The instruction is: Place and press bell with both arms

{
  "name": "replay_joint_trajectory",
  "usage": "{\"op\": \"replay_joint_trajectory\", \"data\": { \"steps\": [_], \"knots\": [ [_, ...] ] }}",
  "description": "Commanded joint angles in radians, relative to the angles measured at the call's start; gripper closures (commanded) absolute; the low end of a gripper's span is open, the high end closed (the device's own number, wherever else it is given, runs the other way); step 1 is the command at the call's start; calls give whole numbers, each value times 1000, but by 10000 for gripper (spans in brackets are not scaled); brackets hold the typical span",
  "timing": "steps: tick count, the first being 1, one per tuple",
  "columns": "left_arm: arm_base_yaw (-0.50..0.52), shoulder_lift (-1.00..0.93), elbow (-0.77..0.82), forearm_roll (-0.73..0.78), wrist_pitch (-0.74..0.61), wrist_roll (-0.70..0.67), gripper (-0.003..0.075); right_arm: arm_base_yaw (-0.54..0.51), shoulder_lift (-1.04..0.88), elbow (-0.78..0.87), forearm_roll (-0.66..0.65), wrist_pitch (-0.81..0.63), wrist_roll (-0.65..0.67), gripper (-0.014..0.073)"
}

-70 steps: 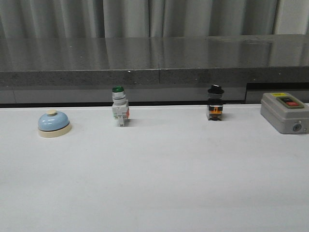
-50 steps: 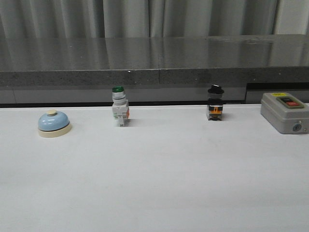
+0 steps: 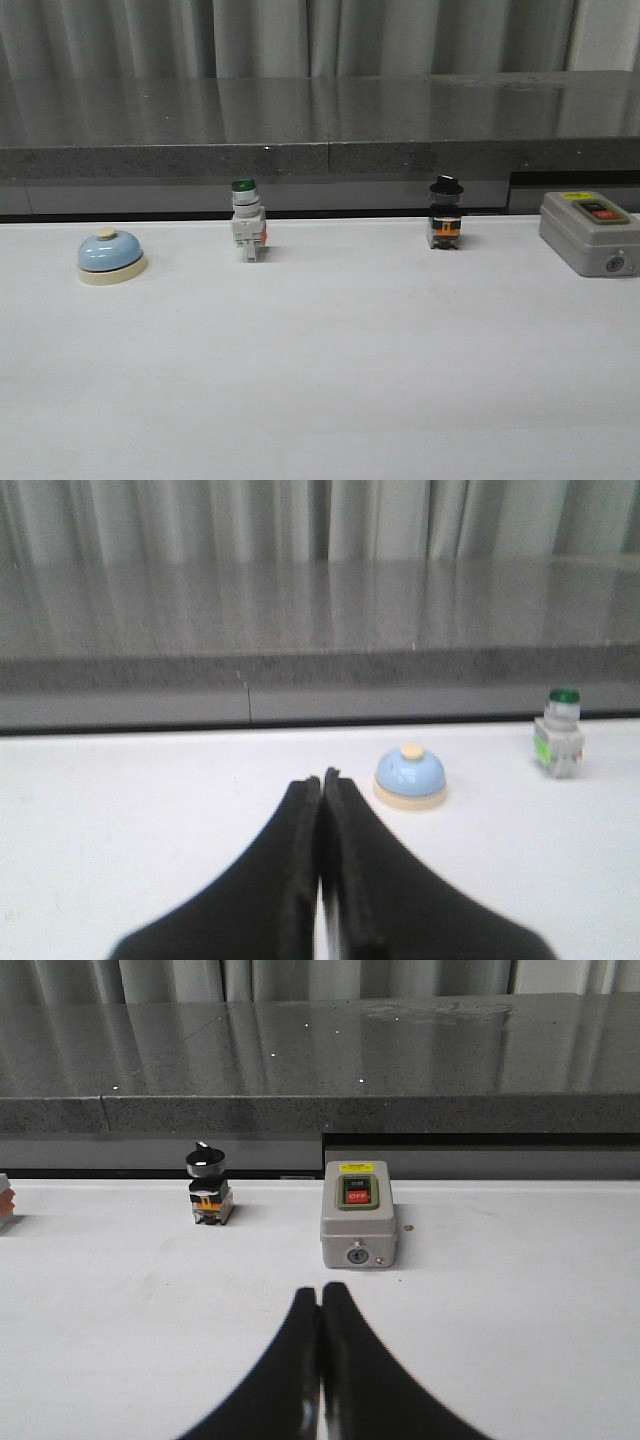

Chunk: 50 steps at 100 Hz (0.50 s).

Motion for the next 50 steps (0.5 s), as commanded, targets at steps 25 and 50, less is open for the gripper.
{"op": "replay_joint_trajectory", "data": {
  "steps": [25,50],
  "knots": [
    [-2,331,-332,-165,73,-3,741,-8,-18,-13,5,-90,-2,654],
    [-2,719,-668,-168,318,4,741,-8,-18,-13,5,-90,-2,654]
  ]
}}
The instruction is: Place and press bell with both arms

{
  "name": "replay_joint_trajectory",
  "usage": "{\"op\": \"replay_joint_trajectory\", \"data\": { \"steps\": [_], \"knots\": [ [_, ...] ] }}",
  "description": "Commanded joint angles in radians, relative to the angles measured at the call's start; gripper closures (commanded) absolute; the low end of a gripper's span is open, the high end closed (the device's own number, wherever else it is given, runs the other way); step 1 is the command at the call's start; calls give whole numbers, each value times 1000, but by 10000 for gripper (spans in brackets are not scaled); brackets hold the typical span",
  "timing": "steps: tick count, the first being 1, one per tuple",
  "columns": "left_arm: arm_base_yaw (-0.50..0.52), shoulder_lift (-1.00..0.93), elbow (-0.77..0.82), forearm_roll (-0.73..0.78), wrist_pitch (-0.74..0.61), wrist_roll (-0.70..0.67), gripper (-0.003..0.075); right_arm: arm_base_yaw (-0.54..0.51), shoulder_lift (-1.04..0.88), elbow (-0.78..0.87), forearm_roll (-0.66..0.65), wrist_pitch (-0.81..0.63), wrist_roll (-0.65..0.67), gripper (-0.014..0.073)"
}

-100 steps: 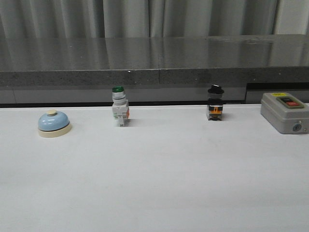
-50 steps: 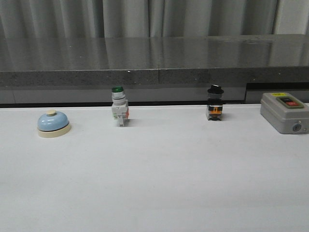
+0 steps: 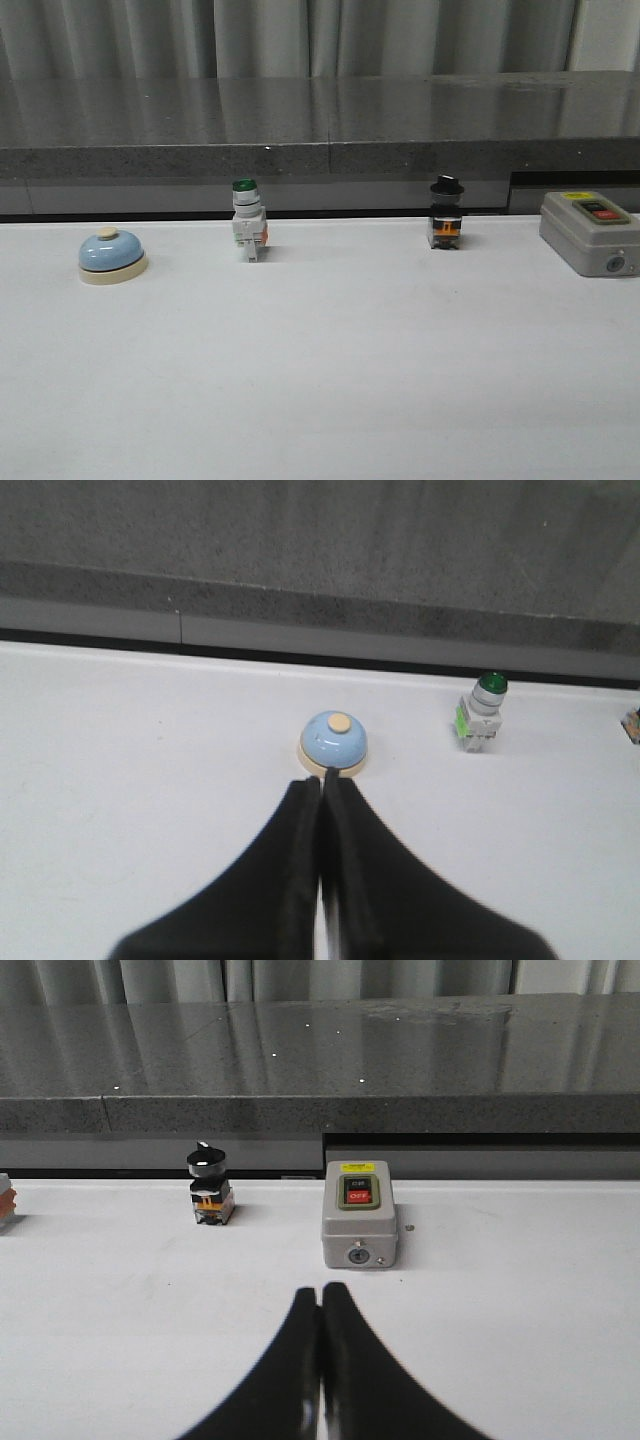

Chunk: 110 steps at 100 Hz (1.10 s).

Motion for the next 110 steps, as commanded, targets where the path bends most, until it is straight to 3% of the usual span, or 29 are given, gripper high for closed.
{"op": "replay_joint_trajectory", "data": {
  "steps": [1,24,60,69,84,91,97,110],
  "knots": [
    [-2,129,-141,-18,34,7,741,-8,-18,-13,5,-90,-2,654],
    [-2,367,-302,-18,107,20,741,-8,-18,-13,5,-90,-2,654],
    [-3,532,-335,-19,93,67,712,-8,-18,-13,5,-90,-2,654],
    [-6,537,-335,-19,101,100,575,-8,-18,-13,5,-90,-2,654],
    [-6,537,-335,-19,104,108,162,-8,-18,-13,5,-90,-2,654],
    [-6,537,-335,-20,104,108,42,-8,-18,-13,5,-90,-2,654],
    [-6,537,-335,-20,106,108,15,-8,-18,-13,5,-90,-2,654],
    [-6,543,-336,-25,100,108,61,-8,-18,-13,5,-90,-2,654]
  ]
}}
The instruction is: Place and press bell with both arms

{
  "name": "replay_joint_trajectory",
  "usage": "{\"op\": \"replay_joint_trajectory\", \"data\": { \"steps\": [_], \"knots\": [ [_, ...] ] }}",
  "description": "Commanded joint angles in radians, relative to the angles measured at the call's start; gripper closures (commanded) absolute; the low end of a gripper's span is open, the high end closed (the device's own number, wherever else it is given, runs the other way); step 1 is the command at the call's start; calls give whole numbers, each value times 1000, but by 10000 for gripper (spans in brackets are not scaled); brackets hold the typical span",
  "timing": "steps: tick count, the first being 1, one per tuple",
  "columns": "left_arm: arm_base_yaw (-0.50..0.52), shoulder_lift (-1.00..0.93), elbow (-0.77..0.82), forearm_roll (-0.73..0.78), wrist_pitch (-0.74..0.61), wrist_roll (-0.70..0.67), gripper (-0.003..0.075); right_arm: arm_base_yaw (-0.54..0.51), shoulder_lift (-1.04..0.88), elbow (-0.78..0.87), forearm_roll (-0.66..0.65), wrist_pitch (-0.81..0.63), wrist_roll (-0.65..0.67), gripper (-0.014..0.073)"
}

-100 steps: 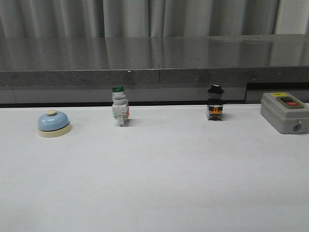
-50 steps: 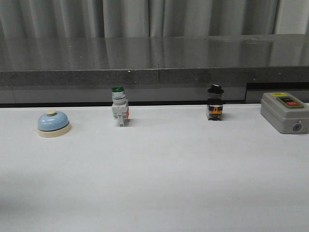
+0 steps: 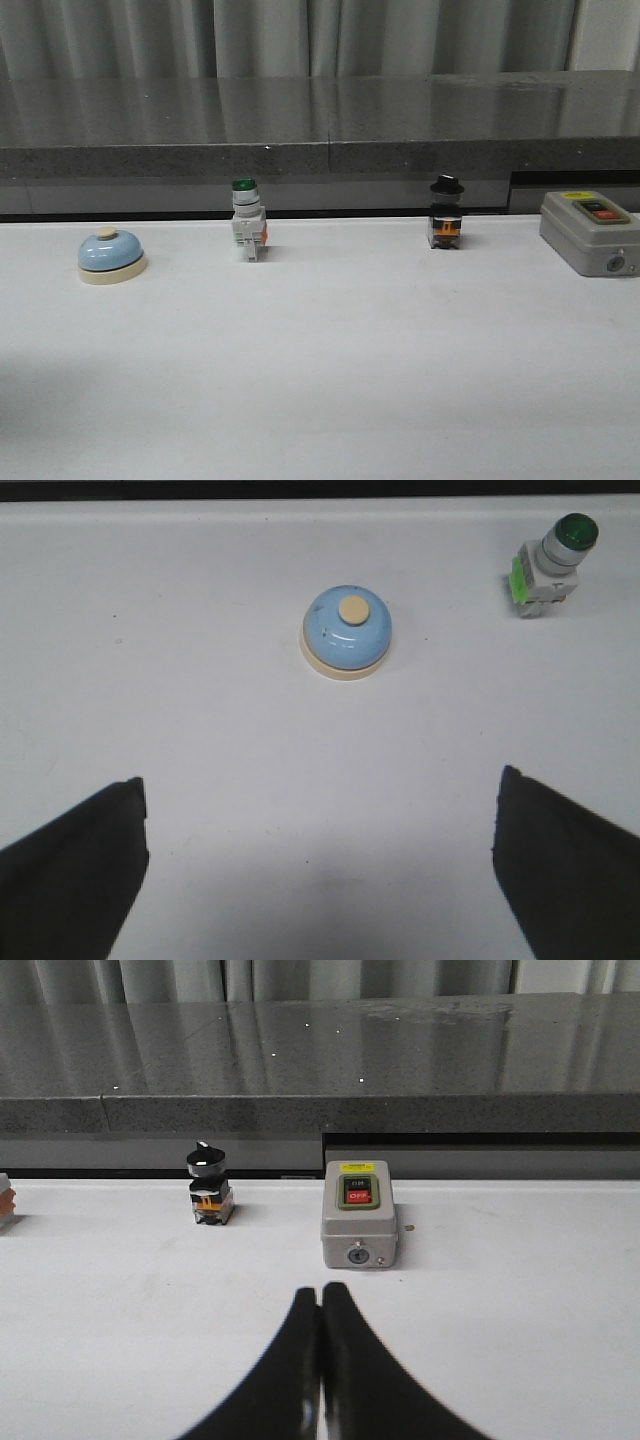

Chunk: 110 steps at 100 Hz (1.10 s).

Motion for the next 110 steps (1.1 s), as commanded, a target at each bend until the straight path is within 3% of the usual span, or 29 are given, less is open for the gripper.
{"op": "replay_joint_trajectory", "data": {
  "steps": [1,44,77,110],
  "knots": [
    [-6,-10,-36,-27,-49,4,62,-8,-18,-13,5,-90,-2,654],
    [-115,251,-258,-47,-69,35,63,-8,-18,-13,5,-90,-2,654],
    [-117,544,-472,-44,-67,47,63,-8,-18,-13,5,-90,-2,654],
    [-117,741,-564,-34,-76,47,63,-8,-18,-13,5,-90,-2,654]
  ]
}}
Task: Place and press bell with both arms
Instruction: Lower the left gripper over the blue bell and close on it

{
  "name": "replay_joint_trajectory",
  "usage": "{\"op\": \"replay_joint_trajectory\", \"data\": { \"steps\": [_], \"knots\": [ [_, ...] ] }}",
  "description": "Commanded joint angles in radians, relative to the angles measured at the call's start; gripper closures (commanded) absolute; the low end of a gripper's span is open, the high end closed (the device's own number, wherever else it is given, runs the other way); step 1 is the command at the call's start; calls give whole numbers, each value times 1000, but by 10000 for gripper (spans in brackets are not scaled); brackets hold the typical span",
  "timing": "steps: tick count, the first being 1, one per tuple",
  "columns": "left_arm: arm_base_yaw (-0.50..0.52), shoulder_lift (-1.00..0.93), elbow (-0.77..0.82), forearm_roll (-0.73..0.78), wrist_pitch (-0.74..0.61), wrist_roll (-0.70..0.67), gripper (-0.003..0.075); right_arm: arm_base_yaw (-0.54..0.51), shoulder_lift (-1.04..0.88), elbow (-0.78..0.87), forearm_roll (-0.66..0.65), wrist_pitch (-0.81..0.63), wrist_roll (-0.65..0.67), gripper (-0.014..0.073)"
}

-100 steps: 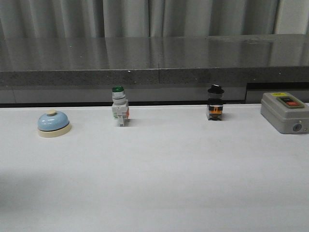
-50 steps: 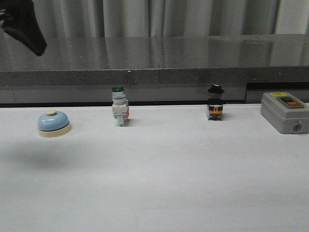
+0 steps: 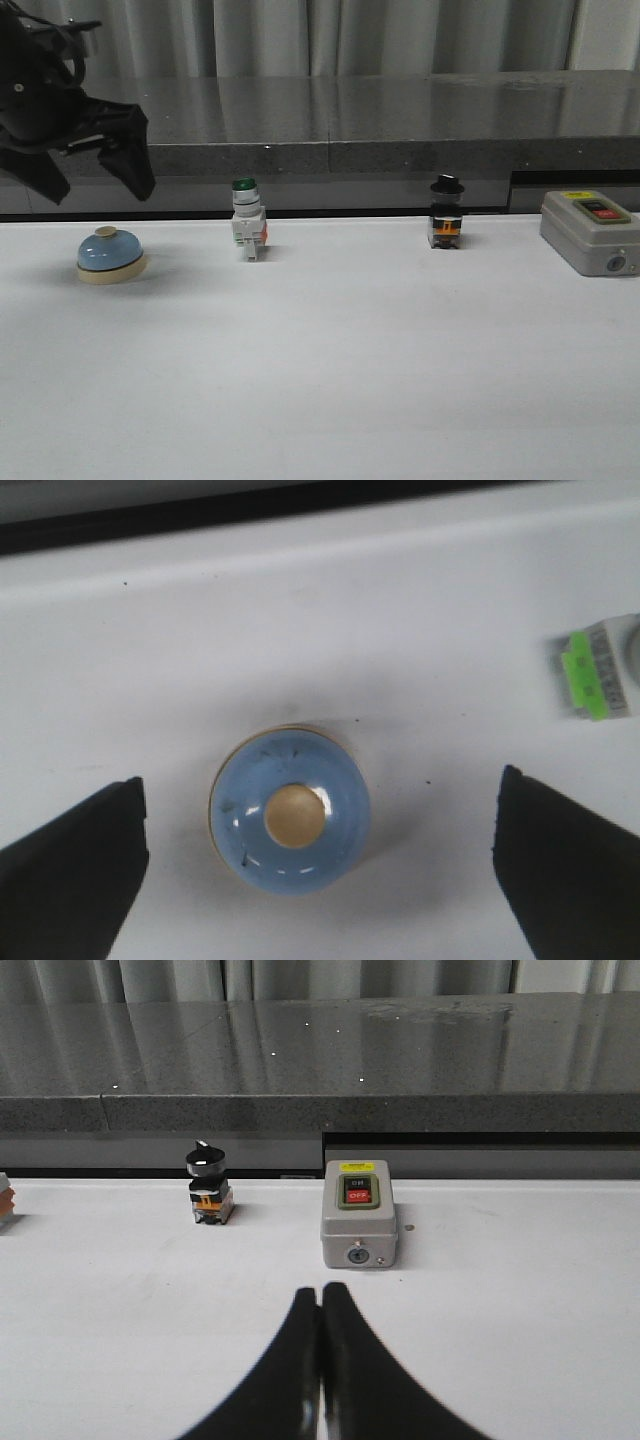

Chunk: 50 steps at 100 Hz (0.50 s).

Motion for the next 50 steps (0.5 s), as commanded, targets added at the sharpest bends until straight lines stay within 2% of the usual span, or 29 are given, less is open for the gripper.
{"op": "replay_joint_trajectory", "data": {
  "steps": [1,50],
  "knots": [
    [-5,-14,-51,-3,-50,3,63,-8,-18,-13,5,-90,-2,654],
    [-3,92,-55,9,-73,3,63,-8,-18,-13,5,-90,-2,654]
  ]
}}
